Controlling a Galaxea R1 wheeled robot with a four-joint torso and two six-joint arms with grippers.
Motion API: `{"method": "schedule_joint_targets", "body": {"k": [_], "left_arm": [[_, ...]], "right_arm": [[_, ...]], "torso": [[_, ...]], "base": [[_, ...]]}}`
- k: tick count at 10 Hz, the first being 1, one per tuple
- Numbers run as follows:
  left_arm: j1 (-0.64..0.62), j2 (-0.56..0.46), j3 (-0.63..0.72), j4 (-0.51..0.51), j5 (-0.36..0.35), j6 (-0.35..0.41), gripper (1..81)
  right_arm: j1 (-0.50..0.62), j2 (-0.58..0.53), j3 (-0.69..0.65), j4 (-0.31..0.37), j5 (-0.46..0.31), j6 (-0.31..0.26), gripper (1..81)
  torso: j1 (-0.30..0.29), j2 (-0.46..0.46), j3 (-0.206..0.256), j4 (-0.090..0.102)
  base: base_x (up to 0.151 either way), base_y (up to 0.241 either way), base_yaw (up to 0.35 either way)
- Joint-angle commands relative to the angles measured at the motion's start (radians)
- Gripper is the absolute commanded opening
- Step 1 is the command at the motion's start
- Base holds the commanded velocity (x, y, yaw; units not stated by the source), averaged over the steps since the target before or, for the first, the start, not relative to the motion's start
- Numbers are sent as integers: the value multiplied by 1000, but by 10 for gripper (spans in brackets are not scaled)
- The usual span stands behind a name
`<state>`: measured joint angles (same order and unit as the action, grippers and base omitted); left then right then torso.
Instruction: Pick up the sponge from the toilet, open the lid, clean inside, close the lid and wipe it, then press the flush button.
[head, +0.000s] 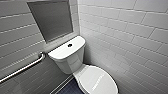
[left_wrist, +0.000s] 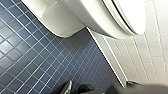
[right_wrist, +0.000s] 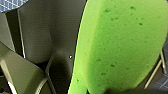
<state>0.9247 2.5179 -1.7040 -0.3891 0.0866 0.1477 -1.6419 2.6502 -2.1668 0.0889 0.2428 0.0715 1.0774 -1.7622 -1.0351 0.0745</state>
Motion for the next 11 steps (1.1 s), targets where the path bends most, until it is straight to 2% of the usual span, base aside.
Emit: {"method": "schedule_joint_targets", "body": {"k": [1, 3, 4, 5, 7, 8, 9, 11], "left_arm": [[-108, 13, 3, -45, 100, -7, 811], [-118, 32, 3, -51, 102, -7, 811], [-125, 35, 6, -57, 102, -7, 811], [-128, 38, 9, -62, 102, -7, 811], [-137, 46, 10, -71, 110, -7, 811], [-145, 47, 10, -80, 117, -7, 811], [-146, 52, 10, -82, 117, -7, 811], [-152, 59, 6, -85, 116, -7, 811]], "right_arm": [[-11, -5, 0, -34, -76, -6, 10], [-11, 4, -10, -37, -77, -7, 10], [-11, 6, -11, -37, -77, -7, 10], [-11, 6, -11, -37, -77, -7, 10], [-10, 6, -13, -37, -77, -7, 10], [-10, 7, -13, -37, -77, -7, 10], [-10, 7, -13, -37, -76, -7, 10], [-17, 7, -11, -37, -77, -7, 10]], "torso": [[0, 0, 0, 0], [0, 0, 0, 0], [0, 0, 0, -27], [0, 0, 0, -40], [0, 0, 0, -82], [0, 0, 0, -109], [0, 0, 0, -152], [0, 0, 0, -215]], "base": [[0, 0, 0], [0, 0, 0], [0, 0, 0], [0, 0, 0], [0, 0, 0], [0, 0, 0], [0, 0, 0], [0, 0, 0]]}}
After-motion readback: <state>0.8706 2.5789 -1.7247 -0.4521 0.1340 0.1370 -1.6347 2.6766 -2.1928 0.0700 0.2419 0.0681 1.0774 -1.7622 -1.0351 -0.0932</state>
